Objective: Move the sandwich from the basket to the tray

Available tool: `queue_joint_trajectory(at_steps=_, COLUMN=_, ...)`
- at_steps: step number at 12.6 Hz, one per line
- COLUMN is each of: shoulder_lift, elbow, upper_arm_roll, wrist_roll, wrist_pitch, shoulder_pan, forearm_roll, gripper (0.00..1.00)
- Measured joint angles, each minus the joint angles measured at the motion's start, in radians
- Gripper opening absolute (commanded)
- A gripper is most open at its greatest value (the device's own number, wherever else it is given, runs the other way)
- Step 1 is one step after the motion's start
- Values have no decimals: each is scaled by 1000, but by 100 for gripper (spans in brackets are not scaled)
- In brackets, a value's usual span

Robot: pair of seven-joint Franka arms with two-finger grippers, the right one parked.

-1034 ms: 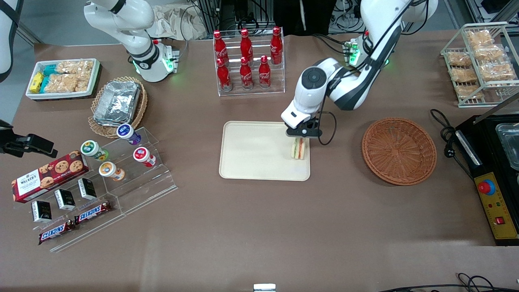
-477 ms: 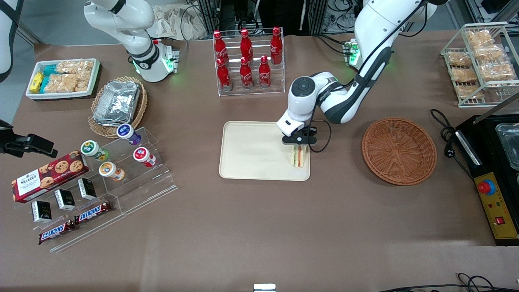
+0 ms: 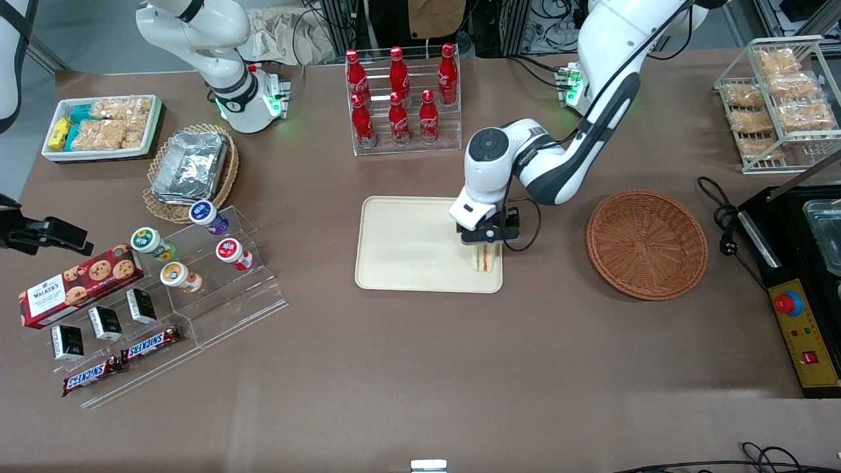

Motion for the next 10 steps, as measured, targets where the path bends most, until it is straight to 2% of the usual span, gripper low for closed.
queue_joint_trajectory(at_steps=3, shoulder_lift=-121, elbow=213, upper_arm_roll=2, wrist_roll=-3, wrist_pitch=-348, shoulder_pan=8, forearm_roll=-160, gripper=100)
queue_joint_trajectory(at_steps=5, shoulder_lift=-237, elbow=303, upper_arm_roll=6, wrist_roll=-3, wrist_pitch=-463, shoulder_pan=73, forearm_roll=-244, gripper=100)
queue_joint_trajectory(at_steps=7, shoulder_lift=-341, elbow=321, upper_arm_roll=24, wrist_roll=1, wrist_pitch=-541, shoulder_pan=143, forearm_roll=-286, gripper=100)
queue_joint_trajectory(at_steps=9, shoulder_lift=-426, elbow=320, upper_arm_roll=139, wrist_roll=73, wrist_pitch=-626, shoulder_pan=142, forearm_roll=-332, gripper=100)
queue_joint_trajectory(at_steps=10, shoulder_lift=-468, elbow=320, upper_arm_roll=217, wrist_roll=186, wrist_pitch=-674, shoulder_pan=137, forearm_roll=-362, gripper=100)
